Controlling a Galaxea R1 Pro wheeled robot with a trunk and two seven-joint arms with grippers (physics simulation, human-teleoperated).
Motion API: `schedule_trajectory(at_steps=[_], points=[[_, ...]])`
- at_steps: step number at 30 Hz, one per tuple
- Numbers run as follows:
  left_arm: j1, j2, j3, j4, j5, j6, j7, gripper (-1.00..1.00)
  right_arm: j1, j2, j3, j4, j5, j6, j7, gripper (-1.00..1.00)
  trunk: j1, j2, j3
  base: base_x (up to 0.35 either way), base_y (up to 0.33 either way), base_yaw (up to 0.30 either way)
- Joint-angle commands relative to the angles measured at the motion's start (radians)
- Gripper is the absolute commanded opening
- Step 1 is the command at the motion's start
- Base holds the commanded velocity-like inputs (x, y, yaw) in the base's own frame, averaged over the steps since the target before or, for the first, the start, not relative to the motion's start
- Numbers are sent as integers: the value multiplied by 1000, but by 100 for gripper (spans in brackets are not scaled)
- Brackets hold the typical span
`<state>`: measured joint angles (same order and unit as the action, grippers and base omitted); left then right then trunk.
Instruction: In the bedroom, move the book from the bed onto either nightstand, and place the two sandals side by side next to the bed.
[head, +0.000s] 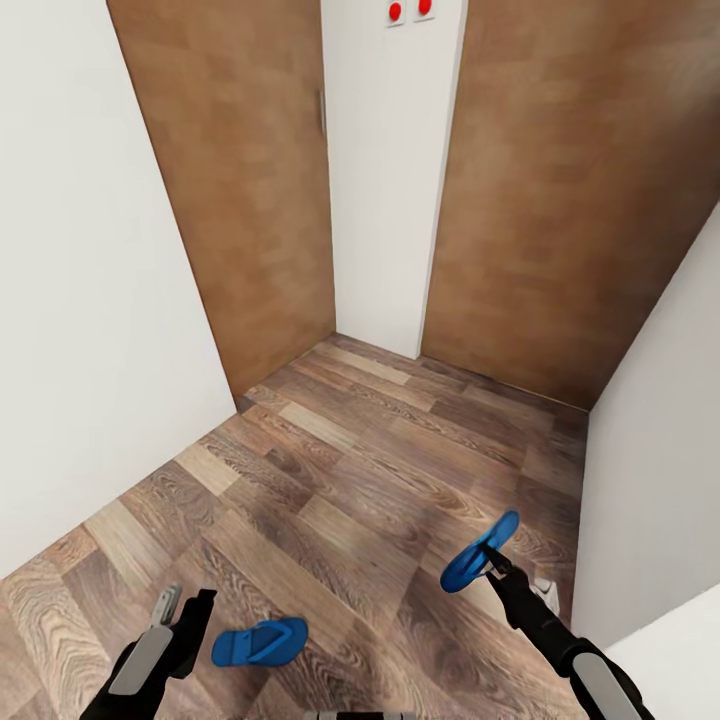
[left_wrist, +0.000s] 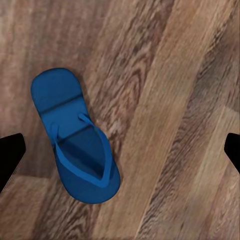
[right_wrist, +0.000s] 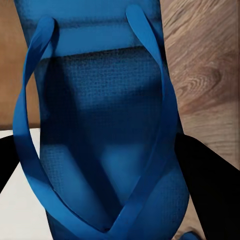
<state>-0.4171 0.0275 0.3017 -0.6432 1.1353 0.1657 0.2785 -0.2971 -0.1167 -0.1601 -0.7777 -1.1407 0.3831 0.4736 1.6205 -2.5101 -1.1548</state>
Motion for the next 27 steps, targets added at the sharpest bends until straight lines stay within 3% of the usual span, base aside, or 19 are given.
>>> schedule_trajectory(at_steps=[1, 27], points=[[0, 0, 3, -3, 6, 5, 5, 100, -1, 0, -2, 0, -10, 10, 1, -100, 0, -1, -5, 0, 0, 0], [0, 4, 4, -4, 6, 5, 5, 100, -1, 0, -2, 0, -10, 10, 1, -100, 12, -7, -105, 0, 0, 0]])
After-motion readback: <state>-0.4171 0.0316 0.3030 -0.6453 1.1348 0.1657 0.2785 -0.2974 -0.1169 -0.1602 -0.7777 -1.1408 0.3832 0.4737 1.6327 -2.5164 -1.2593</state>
